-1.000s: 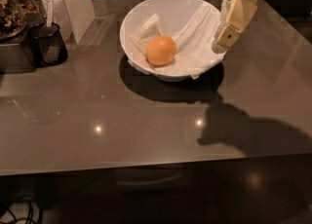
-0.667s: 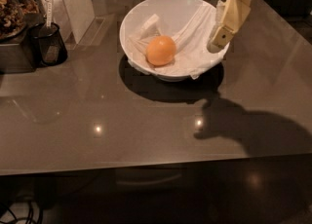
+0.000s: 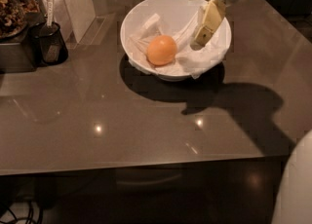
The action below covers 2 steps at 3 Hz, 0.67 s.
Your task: Pick orange from white bowl
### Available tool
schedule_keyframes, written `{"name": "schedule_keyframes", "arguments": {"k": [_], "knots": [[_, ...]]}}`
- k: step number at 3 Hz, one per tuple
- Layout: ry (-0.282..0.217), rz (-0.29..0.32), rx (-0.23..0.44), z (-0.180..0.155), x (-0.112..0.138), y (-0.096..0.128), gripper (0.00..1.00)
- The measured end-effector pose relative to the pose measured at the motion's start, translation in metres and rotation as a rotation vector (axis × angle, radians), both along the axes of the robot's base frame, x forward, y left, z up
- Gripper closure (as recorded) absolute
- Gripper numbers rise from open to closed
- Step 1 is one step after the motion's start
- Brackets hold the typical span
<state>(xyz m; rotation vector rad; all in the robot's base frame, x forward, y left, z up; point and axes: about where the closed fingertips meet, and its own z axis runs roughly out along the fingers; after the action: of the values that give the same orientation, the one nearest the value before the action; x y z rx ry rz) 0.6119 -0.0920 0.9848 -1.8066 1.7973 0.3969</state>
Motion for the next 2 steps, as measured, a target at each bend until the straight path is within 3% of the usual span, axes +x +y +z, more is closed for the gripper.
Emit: {"name": "schedule_keyframes", "arguments": {"k": [2], "knots": [[0.089, 0.047, 0.037, -0.050, 0.031, 0.025, 0.00]]}}
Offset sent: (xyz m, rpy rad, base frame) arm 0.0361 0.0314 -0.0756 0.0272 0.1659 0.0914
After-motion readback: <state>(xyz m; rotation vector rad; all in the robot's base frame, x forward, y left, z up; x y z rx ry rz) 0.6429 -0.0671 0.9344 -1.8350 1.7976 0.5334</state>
